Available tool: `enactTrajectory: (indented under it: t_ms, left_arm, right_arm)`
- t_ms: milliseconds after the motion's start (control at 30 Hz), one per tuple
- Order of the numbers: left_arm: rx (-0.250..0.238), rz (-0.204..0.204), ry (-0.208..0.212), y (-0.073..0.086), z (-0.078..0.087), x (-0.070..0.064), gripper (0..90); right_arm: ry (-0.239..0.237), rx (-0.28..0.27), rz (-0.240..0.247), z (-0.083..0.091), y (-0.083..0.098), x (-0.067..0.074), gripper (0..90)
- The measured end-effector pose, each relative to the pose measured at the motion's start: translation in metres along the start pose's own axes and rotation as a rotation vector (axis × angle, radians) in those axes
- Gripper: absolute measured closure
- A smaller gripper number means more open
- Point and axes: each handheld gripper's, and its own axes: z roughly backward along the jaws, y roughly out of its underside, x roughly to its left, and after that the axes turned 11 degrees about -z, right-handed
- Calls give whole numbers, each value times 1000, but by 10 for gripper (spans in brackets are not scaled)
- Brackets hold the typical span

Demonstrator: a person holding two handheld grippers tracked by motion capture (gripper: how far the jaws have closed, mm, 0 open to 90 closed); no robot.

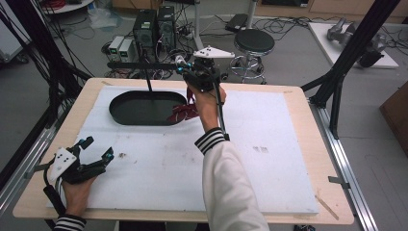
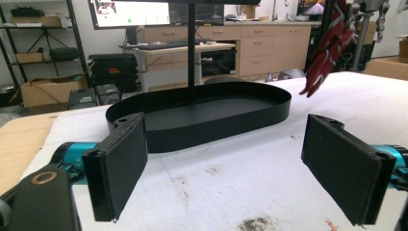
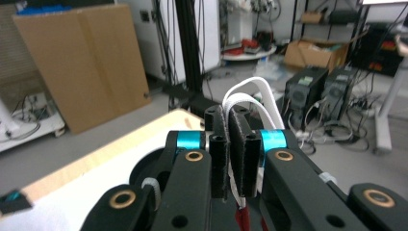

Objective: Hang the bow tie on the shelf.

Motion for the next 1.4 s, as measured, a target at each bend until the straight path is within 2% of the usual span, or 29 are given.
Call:
enactTrajectory:
  t_ms: [167,233,400,900,1100,1300,1400]
  left_arm:
    - [-2,2,1,0,0,0,167]
    - [-2,3,1,0,0,0,167]
    - [-6,6,0,0,0,0,167]
    - [-7,7,2,0,0,0,166]
    - [-11,9,1,0,1,0,166]
    - [-8,5,1,0,1,0,166]
    - [-8,6,1,0,1,0,166]
  right_arm:
    - [-2,14,-11,-12,-7,3,867]
    - [1,-4,-5,-16,-9,5,867]
    - [-14,-3,-19,-30,-14,6,867]
    - [-49,33,-32,-70,-8,17,865]
    - [-36,43,-28,-79,-5,10,865]
    - [-40,42,-73,-84,-1,-5,864]
    - [-43,45,-75,-86,0,-9,864]
